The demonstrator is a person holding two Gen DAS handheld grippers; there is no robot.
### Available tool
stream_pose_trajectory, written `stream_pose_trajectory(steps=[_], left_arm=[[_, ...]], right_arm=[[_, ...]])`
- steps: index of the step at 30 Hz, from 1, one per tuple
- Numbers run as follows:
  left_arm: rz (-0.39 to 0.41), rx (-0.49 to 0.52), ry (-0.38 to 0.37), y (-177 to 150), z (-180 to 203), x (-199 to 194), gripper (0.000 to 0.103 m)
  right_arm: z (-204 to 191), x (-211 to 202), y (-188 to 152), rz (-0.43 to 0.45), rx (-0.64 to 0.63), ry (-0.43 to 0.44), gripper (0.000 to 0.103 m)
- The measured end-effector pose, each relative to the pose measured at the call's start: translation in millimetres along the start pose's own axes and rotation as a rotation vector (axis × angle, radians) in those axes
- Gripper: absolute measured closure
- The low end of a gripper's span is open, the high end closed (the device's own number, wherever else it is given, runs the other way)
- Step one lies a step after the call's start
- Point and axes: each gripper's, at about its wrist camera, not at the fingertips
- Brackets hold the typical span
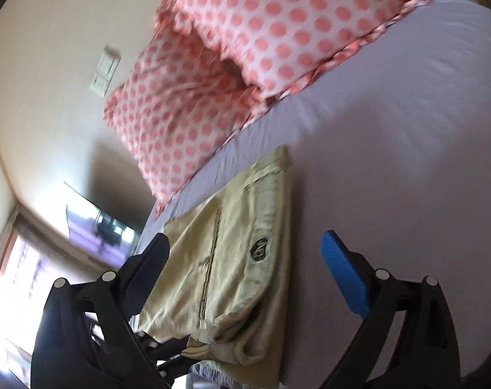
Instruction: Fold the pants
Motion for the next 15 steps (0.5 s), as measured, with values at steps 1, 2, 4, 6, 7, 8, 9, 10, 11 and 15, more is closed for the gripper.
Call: stream_pose_trajectory(steps=[1, 2, 4, 6, 7, 8, 9, 10, 11, 15], left_arm=[[0.023, -0.048, -0.077, -0.1, -12.0, -22.3, 0.079], [0.045, -0.084, -0.12, 2.1, -20.7, -36.8, 0.073], [0.114, -0.179, -0.166, 2.4, -43.6, -70.4, 0.048], [0.196, -0.318, -0.07, 6.9, -92.0, -97.3, 0.043], [0.211, -0.379, 0.007, 7.1, -115.3, -103.1, 0.043], [0.206, -0.468, 0.096, 5.3, -147.4, -105.4, 0.043], [0.18, -0.534, 0.13, 3.2, -169.9, -102.9, 0.043], [0.141, -0.596, 0.142, -0.3, -190.0, -98.0, 0.043], [0.092, -0.658, 0.116, -3.5, -210.8, -87.2, 0.043], [-0.027, -0.694, 0.016, -1.7, -227.8, -51.5, 0.043]], right_arm=[[-2.4, 5.5, 0.1, -0.029, -0.017, -0.004, 0.025], [-3.2, 7.6, -4.6, -0.057, -0.034, -0.015, 0.028], [-2.3, 22.9, -8.0, -0.126, -0.06, -0.044, 0.041], [-0.7, 30.1, -10.6, -0.159, -0.073, -0.05, 0.047], [-1.6, 29.4, -10.8, -0.15, -0.092, -0.061, 0.05], [-1.5, 29.7, -10.8, -0.153, -0.095, -0.057, 0.053], [-1.8, 30.3, -11.2, -0.158, -0.09, -0.037, 0.059], [-2.4, 30.8, -11.5, -0.161, -0.091, -0.022, 0.059], [-4.8, 31.6, -11.7, -0.161, -0.108, -0.023, 0.059], [-6.4, 40.3, -6.4, -0.181, -0.139, -0.02, 0.059]])
Point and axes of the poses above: each gripper's, at about its wrist camera, not at the fingertips, and x roughly the way its jaws point, z to its right, y to its top, and after that the axes turned 10 degrees about -x, right-handed
